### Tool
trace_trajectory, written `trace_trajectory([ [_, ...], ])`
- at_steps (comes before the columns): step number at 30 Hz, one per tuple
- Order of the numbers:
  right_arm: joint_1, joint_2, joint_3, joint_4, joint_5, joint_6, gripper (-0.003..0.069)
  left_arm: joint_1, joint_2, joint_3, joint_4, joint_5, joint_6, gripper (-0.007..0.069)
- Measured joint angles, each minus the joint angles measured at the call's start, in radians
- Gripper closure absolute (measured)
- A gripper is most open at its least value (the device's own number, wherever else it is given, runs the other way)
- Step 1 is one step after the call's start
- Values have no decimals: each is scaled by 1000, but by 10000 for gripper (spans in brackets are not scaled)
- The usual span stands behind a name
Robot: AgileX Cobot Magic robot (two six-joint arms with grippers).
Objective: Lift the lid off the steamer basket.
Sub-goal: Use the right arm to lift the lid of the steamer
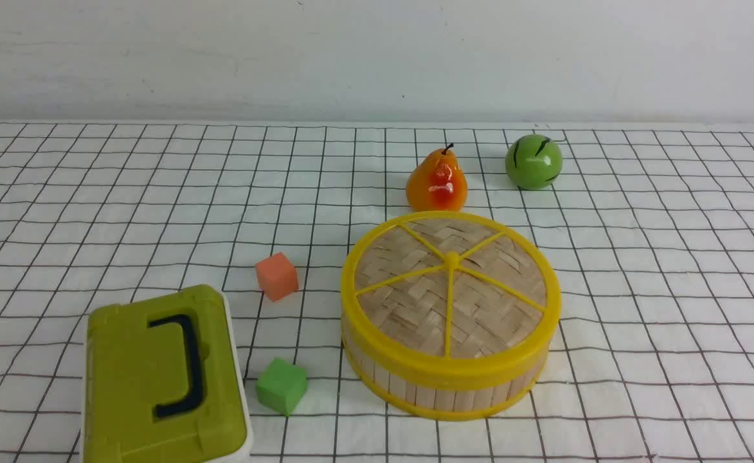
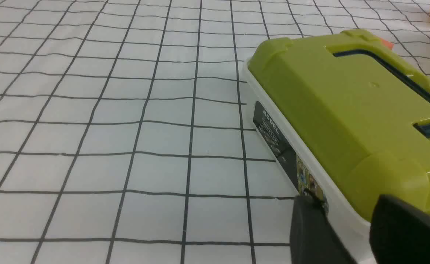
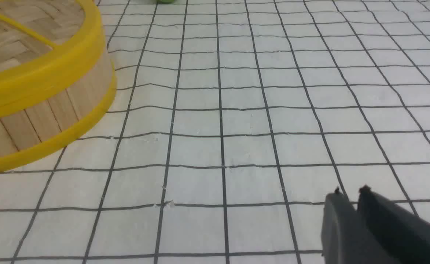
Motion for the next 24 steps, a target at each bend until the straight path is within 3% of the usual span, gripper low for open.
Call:
trace_trajectory([
  [24,0,0,0,0,0,0,557,0,0,0,32,0,0,385],
])
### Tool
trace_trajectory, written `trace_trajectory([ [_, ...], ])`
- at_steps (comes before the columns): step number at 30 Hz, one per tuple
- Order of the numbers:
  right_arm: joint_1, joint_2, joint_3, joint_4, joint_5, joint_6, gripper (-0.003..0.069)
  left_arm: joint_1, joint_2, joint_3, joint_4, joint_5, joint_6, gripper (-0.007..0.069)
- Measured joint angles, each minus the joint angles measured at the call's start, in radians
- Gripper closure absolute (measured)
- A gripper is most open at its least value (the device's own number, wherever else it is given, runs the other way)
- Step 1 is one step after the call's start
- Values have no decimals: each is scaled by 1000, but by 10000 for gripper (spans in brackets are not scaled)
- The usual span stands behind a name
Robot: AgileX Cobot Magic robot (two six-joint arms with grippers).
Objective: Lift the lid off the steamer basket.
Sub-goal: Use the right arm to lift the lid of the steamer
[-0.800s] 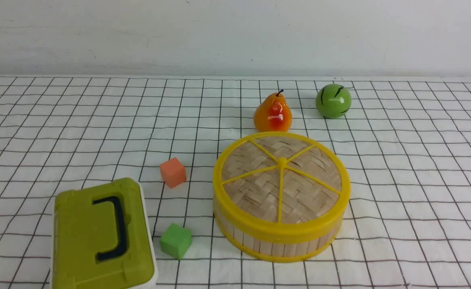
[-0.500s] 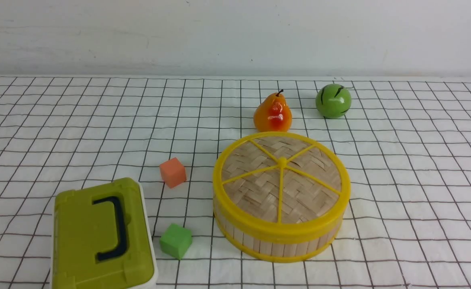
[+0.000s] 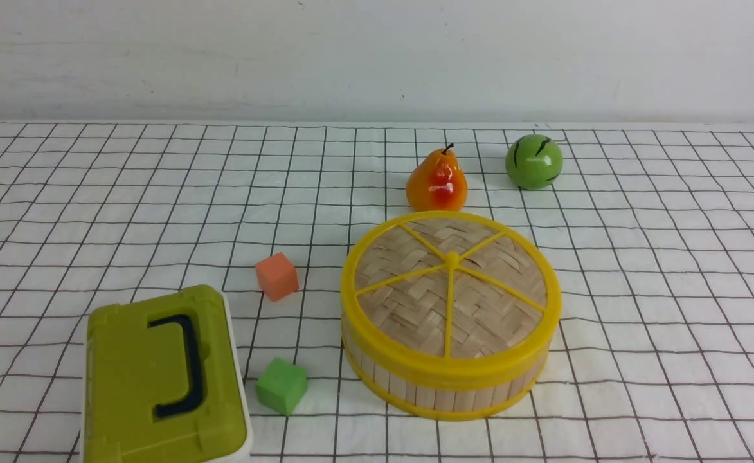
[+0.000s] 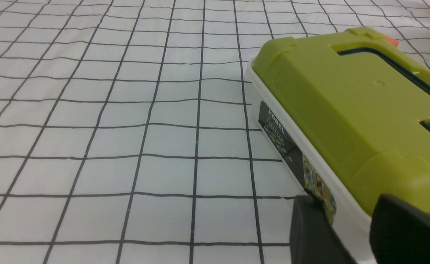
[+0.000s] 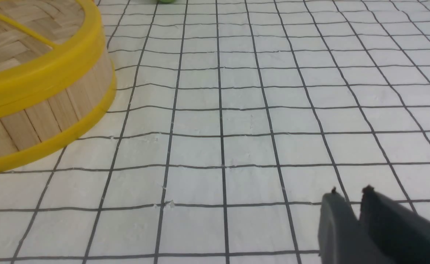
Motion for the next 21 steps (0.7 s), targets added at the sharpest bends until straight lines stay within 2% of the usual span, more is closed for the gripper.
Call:
trace_trajectory([
  [21,0,0,0,0,0,0,539,0,0,0,1,0,0,385],
])
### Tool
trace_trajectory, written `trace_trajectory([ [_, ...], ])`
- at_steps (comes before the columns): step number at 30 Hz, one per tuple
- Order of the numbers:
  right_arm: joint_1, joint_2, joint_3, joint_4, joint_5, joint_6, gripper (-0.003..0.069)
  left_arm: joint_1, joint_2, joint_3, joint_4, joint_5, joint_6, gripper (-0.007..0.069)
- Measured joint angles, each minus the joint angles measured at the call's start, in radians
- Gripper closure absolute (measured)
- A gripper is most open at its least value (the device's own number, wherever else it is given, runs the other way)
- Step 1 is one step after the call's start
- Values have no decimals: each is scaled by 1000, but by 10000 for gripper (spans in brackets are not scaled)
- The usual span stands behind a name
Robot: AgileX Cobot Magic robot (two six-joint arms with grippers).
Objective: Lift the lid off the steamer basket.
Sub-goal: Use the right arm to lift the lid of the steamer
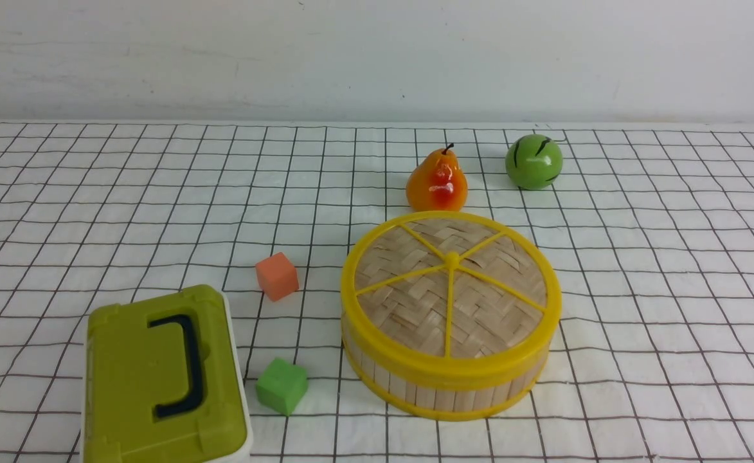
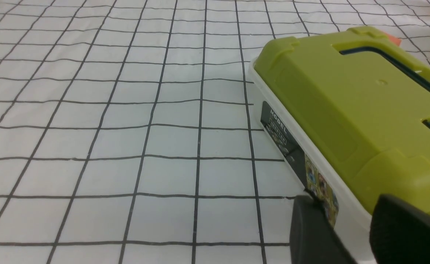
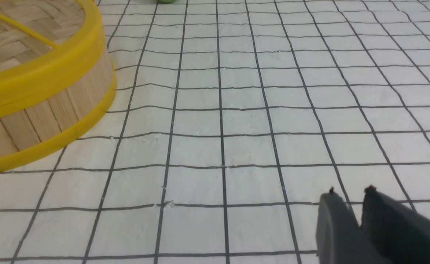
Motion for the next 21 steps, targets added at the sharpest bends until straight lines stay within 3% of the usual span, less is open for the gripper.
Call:
trace_trajectory([
  [9,0,0,0,3,0,2,529,0,0,0,0,0,0,386],
  [13,0,0,0,70,-1,49,524,0,0,0,0,0,0,386],
  [15,0,0,0,229,-6,156,522,0,0,0,0,0,0,386],
  [16,0,0,0,245,-6,167,522,0,0,0,0,0,0,386],
  [18,0,0,5,485,-11,334,517,0,0,0,0,0,0,386],
  [21,0,0,8,708,-14,480,513,0,0,0,0,0,0,386],
])
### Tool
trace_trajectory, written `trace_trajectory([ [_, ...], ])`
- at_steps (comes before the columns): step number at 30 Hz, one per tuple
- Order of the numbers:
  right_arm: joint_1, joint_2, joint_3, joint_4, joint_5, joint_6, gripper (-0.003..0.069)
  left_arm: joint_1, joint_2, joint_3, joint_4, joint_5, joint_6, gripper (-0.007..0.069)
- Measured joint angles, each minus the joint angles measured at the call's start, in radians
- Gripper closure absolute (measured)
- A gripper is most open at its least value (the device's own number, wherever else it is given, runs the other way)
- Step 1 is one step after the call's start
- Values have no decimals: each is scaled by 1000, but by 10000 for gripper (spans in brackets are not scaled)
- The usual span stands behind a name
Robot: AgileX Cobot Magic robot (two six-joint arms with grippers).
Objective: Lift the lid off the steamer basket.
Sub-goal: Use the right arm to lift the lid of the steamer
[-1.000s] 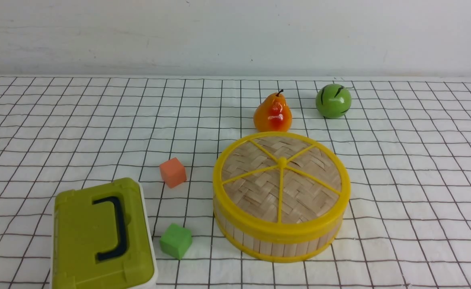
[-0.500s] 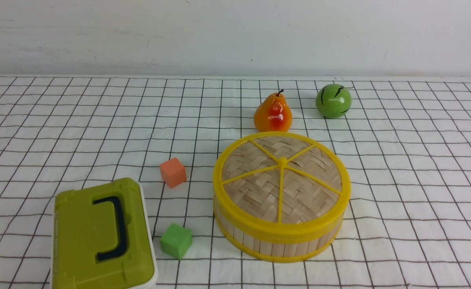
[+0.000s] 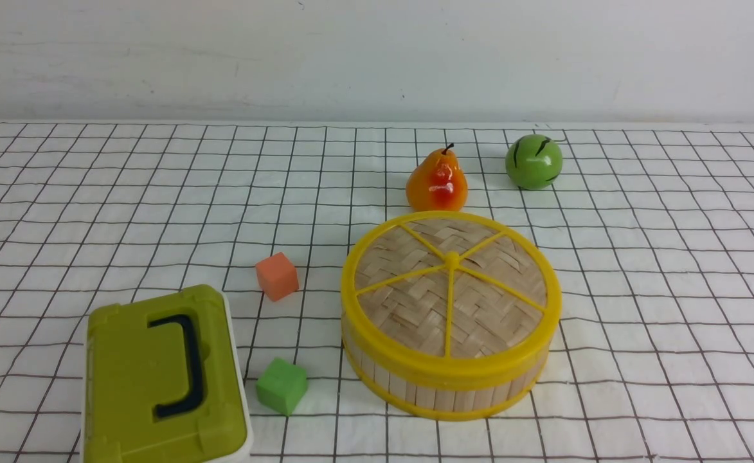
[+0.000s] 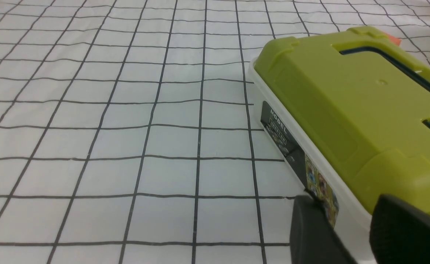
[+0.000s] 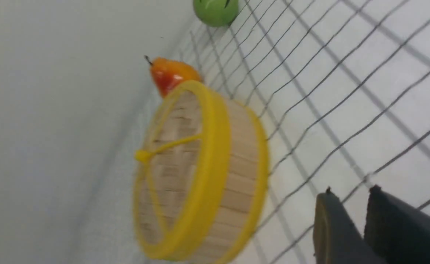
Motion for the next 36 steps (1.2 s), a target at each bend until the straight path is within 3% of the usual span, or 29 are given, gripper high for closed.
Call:
trace_trajectory([
  [4,0,0,0,51,-12,21,512,0,0,0,0,0,0,385],
  [11,0,0,0,-2,-14,-76,504,0,0,0,0,0,0,385],
  [14,0,0,-3,-5,-28,-198,503,0,0,0,0,0,0,385],
  [15,0,0,-30,-5,-28,-324,503,0,0,0,0,0,0,385],
  [19,0,20,-172,-9,-6,-604,515,0,0,0,0,0,0,385],
  [24,0,208,-449,-25,139,-909,628,0,0,0,0,0,0,385],
  [25,0,218,-449,-25,148,-909,628,0,0,0,0,0,0,385],
  [26,0,311,-565,-25,230,-1027,672,0,0,0,0,0,0,385],
  [32,12,599,-829,-34,550,-1296,681,0,0,0,0,0,0,385],
  [36,101,790,-983,-58,694,-1350,679,0,0,0,0,0,0,385],
])
